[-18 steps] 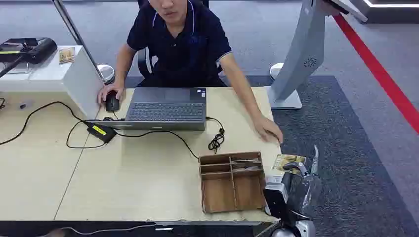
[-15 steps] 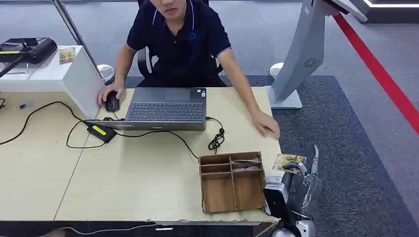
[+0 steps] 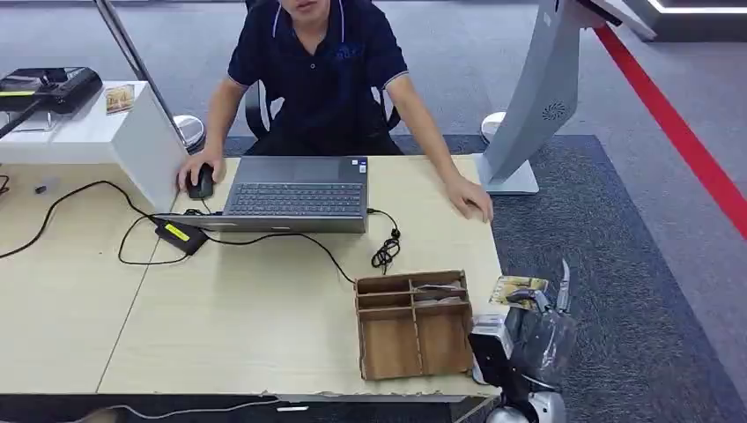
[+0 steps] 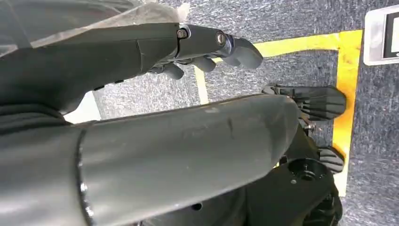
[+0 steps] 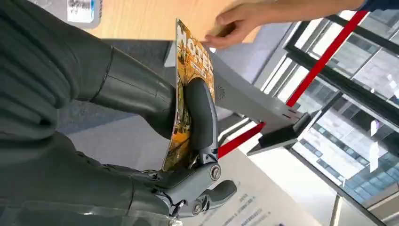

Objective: Pass the card to the sensor for recognition and then transmit it.

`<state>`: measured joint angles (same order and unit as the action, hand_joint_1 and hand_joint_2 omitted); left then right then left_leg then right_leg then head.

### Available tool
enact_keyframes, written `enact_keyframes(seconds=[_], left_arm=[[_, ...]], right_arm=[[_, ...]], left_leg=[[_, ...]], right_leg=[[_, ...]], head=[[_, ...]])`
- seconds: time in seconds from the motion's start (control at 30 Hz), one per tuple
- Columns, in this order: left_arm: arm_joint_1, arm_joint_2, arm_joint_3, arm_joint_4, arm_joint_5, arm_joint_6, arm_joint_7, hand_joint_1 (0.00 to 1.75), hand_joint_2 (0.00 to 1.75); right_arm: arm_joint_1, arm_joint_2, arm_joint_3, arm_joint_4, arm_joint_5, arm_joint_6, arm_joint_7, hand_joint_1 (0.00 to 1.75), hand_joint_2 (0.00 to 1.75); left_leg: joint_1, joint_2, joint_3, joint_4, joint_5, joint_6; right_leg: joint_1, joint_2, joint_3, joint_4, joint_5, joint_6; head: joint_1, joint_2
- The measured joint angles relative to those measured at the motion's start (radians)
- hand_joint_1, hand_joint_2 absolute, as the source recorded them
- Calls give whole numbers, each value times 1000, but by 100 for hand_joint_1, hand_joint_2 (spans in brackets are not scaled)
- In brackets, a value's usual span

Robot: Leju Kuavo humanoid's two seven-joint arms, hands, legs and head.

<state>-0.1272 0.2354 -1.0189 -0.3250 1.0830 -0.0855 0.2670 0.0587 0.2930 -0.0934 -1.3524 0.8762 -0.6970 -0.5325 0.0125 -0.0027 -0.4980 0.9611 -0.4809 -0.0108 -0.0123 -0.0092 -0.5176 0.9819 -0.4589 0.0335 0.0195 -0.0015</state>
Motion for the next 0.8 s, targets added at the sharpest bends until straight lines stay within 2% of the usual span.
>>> enact_keyframes(seconds=[0.17,0.27,0.37,0.53,0.8], left_arm=[[1,0,0,0,5,3,0,0,0],[0,0,0,0,8,5,0,0,0],[1,0,1,0,11,11,2,0,0],[0,-1,2,0,14,15,11,0,0],[1,-2,3,0,15,17,12,0,0]], right_arm=[[-55,-1,-178,108,124,0,-58,175,175],[-73,1,-283,172,185,0,-71,175,175],[-81,4,-353,219,208,0,-64,175,175],[-81,7,-420,272,249,0,-56,175,175],[-82,10,-474,320,266,0,-57,175,175]], left_leg=[[0,0,0,0,0,0],[0,0,0,0,0,0],[0,0,0,0,0,-1],[0,0,0,0,-1,-1],[0,0,0,0,-1,-1]], right_leg=[[0,0,0,0,0,0],[0,0,0,0,0,0],[0,0,-1,0,0,0],[0,0,-1,0,0,0],[0,0,0,0,0,0]], head=[[0,0],[0,0],[0,0],[0,0],[0,0]])
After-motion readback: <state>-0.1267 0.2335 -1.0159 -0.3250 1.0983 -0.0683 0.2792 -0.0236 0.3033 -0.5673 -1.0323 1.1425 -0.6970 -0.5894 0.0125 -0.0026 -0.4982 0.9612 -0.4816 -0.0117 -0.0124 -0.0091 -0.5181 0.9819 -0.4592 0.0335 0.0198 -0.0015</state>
